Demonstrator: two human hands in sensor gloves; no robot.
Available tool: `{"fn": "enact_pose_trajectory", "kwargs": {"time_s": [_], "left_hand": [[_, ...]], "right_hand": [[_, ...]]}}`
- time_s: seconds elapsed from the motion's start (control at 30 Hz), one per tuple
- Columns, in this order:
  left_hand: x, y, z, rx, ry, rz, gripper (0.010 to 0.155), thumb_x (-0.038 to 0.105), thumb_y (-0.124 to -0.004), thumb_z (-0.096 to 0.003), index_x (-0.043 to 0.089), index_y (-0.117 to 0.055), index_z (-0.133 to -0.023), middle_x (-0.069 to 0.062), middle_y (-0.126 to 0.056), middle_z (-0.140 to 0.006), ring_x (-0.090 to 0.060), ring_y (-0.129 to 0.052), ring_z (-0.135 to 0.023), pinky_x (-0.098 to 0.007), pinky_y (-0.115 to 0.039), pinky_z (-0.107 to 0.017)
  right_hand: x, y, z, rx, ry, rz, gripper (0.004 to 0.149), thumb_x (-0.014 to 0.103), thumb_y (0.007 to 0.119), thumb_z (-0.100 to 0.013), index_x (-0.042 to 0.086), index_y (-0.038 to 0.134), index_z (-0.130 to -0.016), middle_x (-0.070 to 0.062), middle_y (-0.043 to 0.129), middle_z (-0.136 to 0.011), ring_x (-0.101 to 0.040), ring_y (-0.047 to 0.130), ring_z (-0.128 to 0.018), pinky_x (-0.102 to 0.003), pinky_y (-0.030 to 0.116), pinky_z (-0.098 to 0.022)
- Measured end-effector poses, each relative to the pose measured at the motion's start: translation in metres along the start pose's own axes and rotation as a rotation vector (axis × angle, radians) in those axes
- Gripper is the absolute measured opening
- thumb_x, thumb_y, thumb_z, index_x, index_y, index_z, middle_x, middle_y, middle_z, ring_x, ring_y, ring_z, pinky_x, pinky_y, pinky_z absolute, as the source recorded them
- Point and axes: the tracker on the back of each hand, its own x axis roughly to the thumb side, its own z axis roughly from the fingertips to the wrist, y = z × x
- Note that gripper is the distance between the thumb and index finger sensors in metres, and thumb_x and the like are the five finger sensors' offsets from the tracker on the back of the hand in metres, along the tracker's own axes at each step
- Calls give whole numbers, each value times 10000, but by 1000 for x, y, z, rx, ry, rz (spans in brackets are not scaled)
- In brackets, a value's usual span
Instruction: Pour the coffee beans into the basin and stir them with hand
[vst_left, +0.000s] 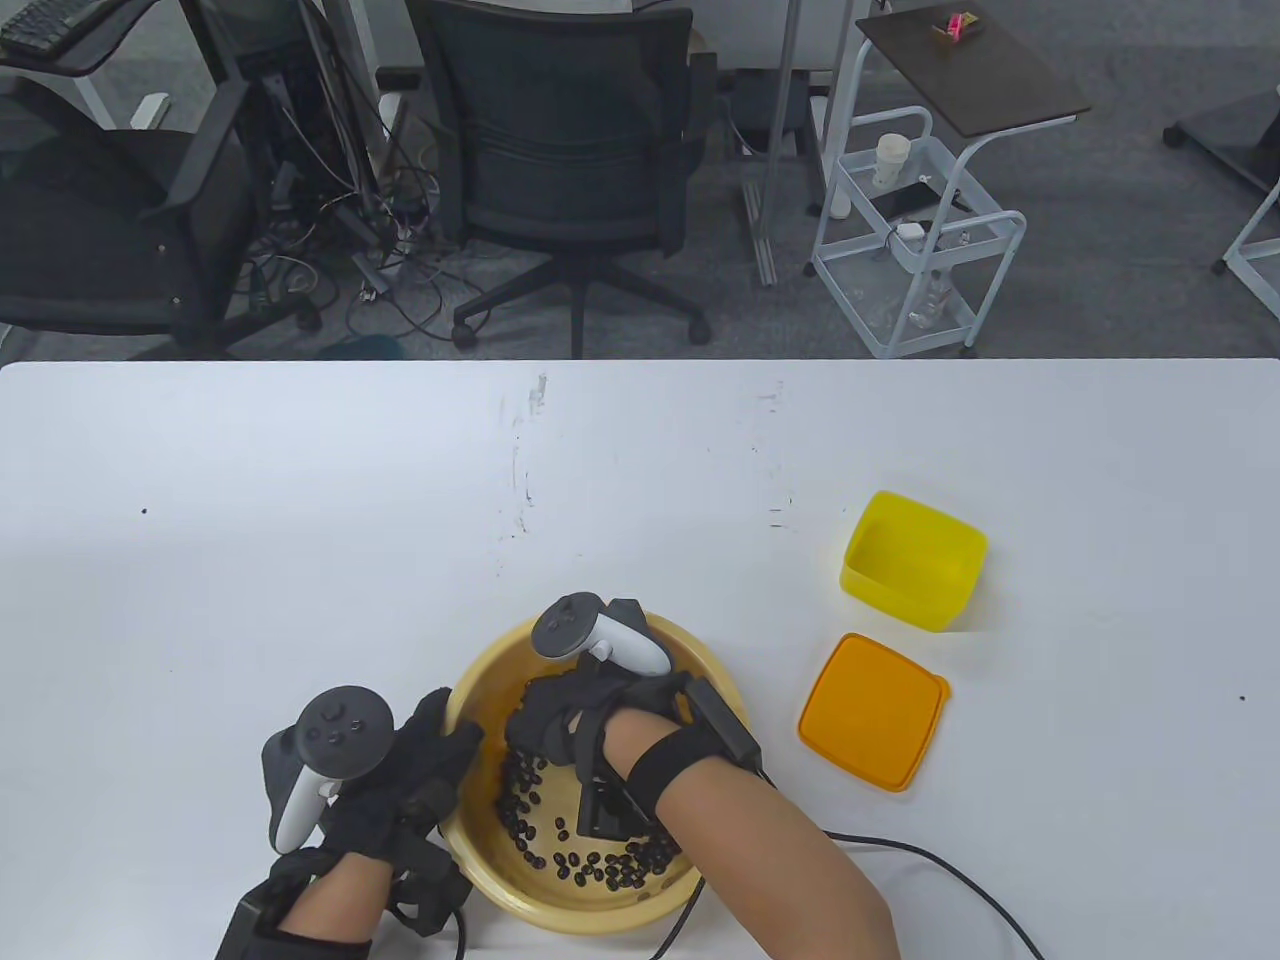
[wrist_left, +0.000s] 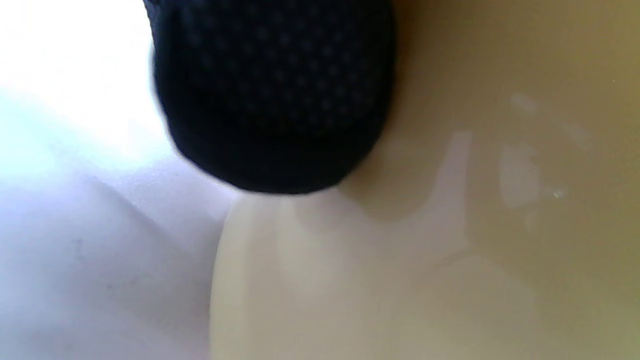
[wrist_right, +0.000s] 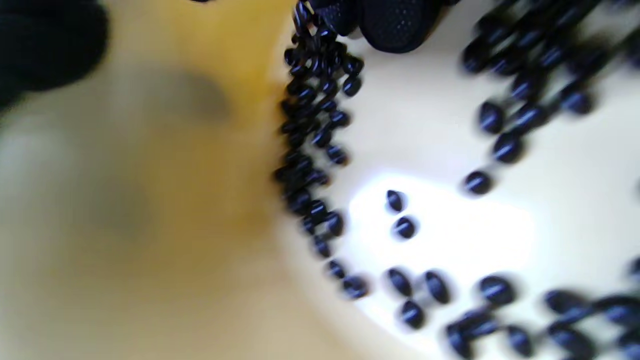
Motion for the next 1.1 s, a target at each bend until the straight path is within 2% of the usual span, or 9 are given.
{"fn": "enact_pose_trajectory", "kwargs": {"time_s": [0.17, 0.27, 0.33, 0.5, 0.67, 0.8, 0.9, 1.03, 1.1], "left_hand": [[0, 0, 0, 0, 1, 0, 572, 339, -682, -595, -14, -530, -1018, -285, -901, -681, -125, -1029, -99, -376, -818, -579], [0, 0, 0, 1, 2, -1, 575, 340, -682, -595, -17, -528, -1018, -286, -901, -682, -125, -1029, -100, -377, -817, -579], [0, 0, 0, 2, 2, -3, 575, 341, -680, -595, -19, -528, -1018, -285, -901, -682, -126, -1029, -101, -377, -817, -579], [0, 0, 1, 4, 2, -30, 584, 360, -665, -596, -18, -525, -1020, -262, -905, -696, -127, -1037, -128, -381, -808, -584], [0, 1, 2, 14, 0, -71, 635, 443, -604, -607, -13, -503, -1038, -257, -898, -735, -160, -1047, -177, -419, -782, -602], [2, 4, 6, 44, -13, -122, 732, 549, -584, -596, -9, -486, -1058, -274, -872, -787, -236, -1076, -312, -474, -742, -624], [6, 11, 12, 122, -17, -235, 765, 584, -584, -585, 4, -484, -1074, -294, -850, -823, -286, -1072, -369, -514, -711, -636], [12, 19, 24, 263, -8, -438, 779, 612, -593, -570, 29, -513, -1079, -300, -845, -843, -333, -1064, -431, -546, -686, -646], [18, 21, 31, 313, -41, -504, 787, 627, -594, -562, 45, -511, -1086, -295, -827, -872, -358, -1052, -486, -564, -662, -659]], "right_hand": [[-6, -8, 12, -139, 186, 275, 704, 427, 522, -511, -4, 181, -952, -251, 419, -944, -393, 618, -822, -590, 402, -629], [-6, -11, 23, -113, 313, 326, 697, 419, 555, -498, -71, 358, -954, -317, 582, -874, -484, 737, -767, -630, 485, -592], [-5, -11, 34, -64, 302, 263, 690, 416, 549, -503, -62, 350, -960, -317, 578, -878, -486, 731, -769, -630, 479, -593], [6, -10, 68, -106, 173, 265, 668, 422, 562, -499, -15, 404, -980, -313, 599, -883, -493, 739, -765, -633, 480, -596], [10, -4, 114, -376, 47, 548, 658, 461, 558, -497, 83, 400, -1013, -271, 521, -954, -489, 645, -851, -631, 410, -639], [-2, 15, 147, -604, -3, 695, 677, 510, 540, -496, 134, 371, -1033, -229, 463, -1008, -472, 544, -941, -642, 343, -668], [-21, 28, 165, -760, -50, 650, 691, 536, 531, -499, 147, 367, -1046, -215, 429, -1036, -465, 495, -984, -658, 313, -673], [-50, 35, 177, -966, -138, 438, 719, 561, 530, -497, 138, 379, -1059, -229, 400, -1050, -491, 427, -1004, -672, 298, -665], [-58, 38, 176, -1002, -202, 342, 738, 574, 529, -495, 132, 369, -1064, -231, 369, -1058, -494, 385, -1015, -671, 277, -669]]}}
